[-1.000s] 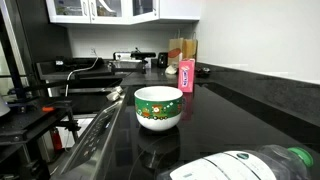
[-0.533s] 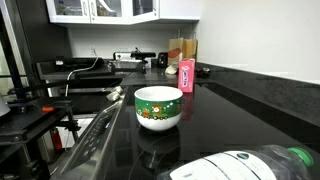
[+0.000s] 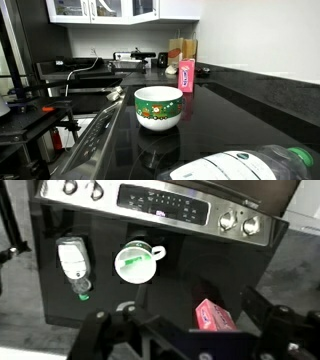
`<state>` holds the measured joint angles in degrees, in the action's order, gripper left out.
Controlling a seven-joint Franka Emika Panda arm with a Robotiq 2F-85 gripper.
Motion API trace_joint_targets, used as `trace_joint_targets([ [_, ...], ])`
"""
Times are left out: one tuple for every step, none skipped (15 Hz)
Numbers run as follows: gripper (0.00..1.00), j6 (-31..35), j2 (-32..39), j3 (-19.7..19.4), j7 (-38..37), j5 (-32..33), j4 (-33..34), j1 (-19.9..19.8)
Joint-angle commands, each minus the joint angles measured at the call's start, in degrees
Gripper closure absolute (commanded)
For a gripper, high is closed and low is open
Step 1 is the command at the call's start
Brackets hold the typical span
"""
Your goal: Move the mug cup to the left
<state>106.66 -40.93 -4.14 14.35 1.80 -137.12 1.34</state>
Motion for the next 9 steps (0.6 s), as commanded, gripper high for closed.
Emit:
trace_joint_targets([
  [0.00,1.3,1.7,0.1,-2.0,0.3,0.4,-0.4],
  [0.00,2.3,3.2,0.2,-3.9,0.0,0.8,-1.1],
  [0.00,3.4,4.9,0.3,-6.4,-0.2,1.1,-1.9],
  [0.00,4.2,7.4,0.1,-9.4,-1.5,1.9,-2.5],
  [0.00,5.6,9.5,-0.1,-11.5,-2.2,2.3,-3.1],
  [0.00,8.3,12.1,0.0,-13.8,-2.8,2.7,-3.8],
  [0.00,10.4,14.6,-0.2,-15.7,-3.9,3.3,-4.1],
  [0.00,13.3,17.2,-0.3,-17.6,-5.0,3.9,-4.5],
  [0.00,16.4,20.2,0.0,-19.8,-6.0,4.7,-4.9],
])
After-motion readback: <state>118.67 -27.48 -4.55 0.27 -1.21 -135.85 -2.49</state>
